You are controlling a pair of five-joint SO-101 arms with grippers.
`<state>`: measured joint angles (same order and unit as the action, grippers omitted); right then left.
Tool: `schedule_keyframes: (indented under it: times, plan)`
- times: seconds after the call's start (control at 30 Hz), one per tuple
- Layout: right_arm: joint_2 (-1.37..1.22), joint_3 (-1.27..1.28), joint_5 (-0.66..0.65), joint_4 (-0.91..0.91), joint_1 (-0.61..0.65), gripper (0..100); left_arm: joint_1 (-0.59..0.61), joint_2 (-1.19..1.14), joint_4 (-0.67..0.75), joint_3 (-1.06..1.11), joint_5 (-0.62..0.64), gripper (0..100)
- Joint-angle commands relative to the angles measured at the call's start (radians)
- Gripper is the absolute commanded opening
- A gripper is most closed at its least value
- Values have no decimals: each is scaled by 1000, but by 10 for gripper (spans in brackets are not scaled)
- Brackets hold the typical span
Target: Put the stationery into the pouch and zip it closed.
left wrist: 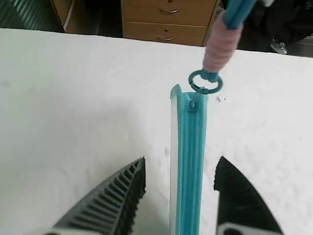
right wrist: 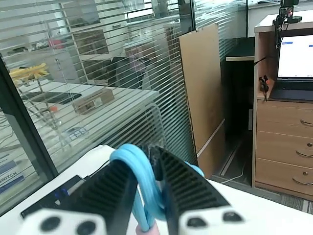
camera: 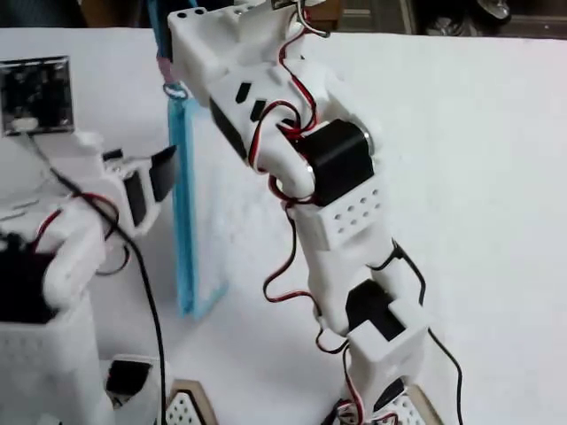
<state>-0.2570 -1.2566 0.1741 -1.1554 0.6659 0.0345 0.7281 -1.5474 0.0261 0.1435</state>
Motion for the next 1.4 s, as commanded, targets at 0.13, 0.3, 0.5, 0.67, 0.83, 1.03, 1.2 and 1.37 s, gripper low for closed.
schedule_keyframes:
  times: [0.13,0.3,0.5,0.67,0.83,1.03,1.2,1.37]
  plan:
    - [47,-15,6,27,12,16,-67,-50,166,126,94,249]
    - [47,-15,6,27,5,16,-15,-130,273,161,203,213]
    - [36,-15,12,28,-28,16,-30,-140,299,155,110,20]
    - [35,-14,12,42,-53,16,-94,-136,262,157,77,22]
    - [35,-12,12,96,-102,16,-110,-134,244,149,77,22]
    - [35,-8,12,159,-148,16,-110,-77,169,114,28,22]
    - [33,-5,12,263,-191,16,-119,-1,101,12,12,21]
    - [-15,-6,11,357,-257,16,-245,35,23,-100,-8,21]
